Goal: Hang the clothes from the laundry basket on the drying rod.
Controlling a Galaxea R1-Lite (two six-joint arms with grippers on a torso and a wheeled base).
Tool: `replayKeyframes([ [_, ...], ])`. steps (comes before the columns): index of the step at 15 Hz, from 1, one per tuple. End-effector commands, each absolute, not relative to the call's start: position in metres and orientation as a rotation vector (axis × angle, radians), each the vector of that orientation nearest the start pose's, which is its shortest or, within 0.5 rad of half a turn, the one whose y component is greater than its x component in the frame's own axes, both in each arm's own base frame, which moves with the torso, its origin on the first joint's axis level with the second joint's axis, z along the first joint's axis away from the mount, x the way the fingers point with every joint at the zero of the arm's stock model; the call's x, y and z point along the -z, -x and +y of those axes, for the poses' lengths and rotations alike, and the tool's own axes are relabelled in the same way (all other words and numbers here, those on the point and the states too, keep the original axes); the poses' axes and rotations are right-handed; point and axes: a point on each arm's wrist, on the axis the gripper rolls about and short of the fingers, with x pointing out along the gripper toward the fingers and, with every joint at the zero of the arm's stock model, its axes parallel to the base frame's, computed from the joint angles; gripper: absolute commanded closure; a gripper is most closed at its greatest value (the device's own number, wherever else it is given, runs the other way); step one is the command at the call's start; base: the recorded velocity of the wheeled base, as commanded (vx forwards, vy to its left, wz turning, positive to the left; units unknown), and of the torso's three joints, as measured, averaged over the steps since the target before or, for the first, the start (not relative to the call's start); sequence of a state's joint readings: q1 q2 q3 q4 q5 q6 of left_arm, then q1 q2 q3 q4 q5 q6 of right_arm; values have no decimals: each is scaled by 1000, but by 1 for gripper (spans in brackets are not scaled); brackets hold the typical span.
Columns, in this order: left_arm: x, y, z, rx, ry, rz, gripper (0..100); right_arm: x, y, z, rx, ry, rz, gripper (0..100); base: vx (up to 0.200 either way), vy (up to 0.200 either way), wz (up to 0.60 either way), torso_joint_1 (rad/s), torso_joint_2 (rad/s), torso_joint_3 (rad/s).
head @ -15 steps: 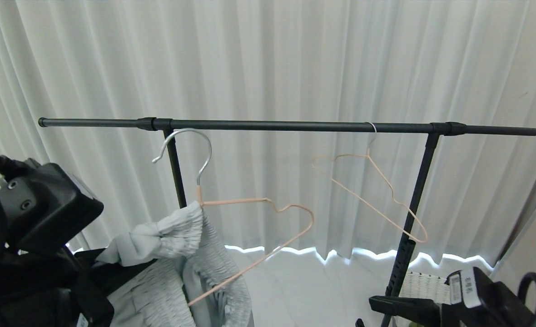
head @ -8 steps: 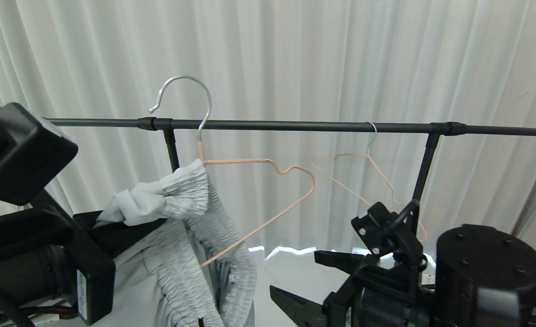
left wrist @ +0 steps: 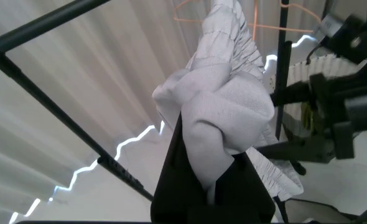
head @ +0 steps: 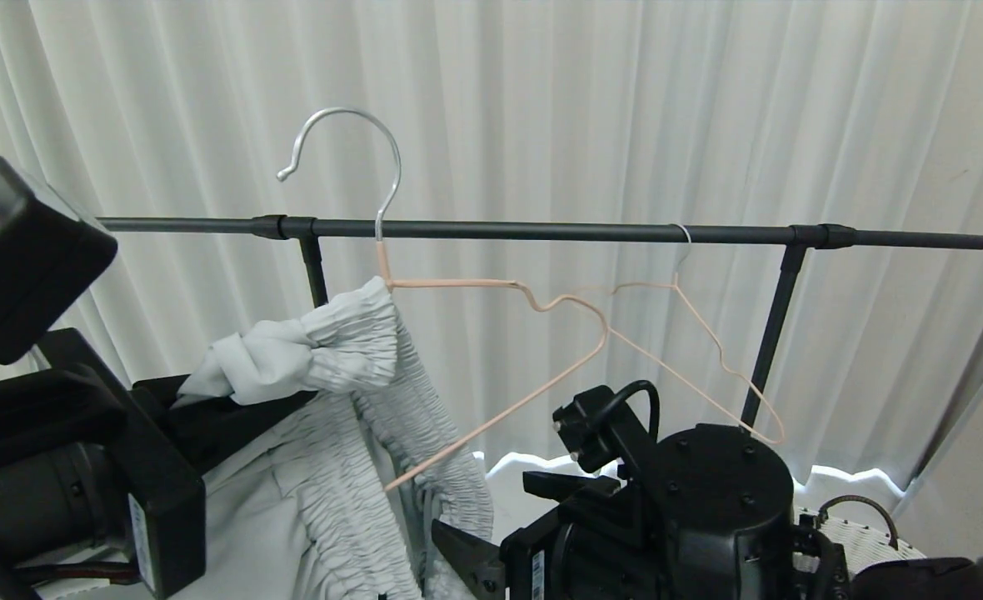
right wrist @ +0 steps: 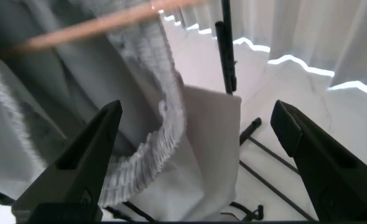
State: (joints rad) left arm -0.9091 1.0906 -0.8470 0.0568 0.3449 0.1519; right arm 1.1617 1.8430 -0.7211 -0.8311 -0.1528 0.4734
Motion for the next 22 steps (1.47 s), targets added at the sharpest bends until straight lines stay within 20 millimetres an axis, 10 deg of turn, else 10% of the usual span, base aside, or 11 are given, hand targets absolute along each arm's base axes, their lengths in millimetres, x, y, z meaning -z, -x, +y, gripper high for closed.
replayKeyframes([
  [1, -268, -96, -111, 579, -323, 200, 100, -128, -131, 297, -910, -232, 484, 0, 0, 0, 0, 0, 0, 0],
  [4, -269, -96, -111, 578, -314, 185, 100, -128, -131, 295, -896, -228, 482, 0, 0, 0, 0, 0, 0, 0],
  [5, -269, -97, -112, 578, -313, 183, 100, -127, -131, 295, -884, -226, 481, 100, 0, 0, 0, 0, 0, 0],
  [22, -244, -75, -87, 615, -427, 166, 100, -133, -201, 216, -564, -164, 387, 100, 0, 0, 0, 0, 0, 0],
])
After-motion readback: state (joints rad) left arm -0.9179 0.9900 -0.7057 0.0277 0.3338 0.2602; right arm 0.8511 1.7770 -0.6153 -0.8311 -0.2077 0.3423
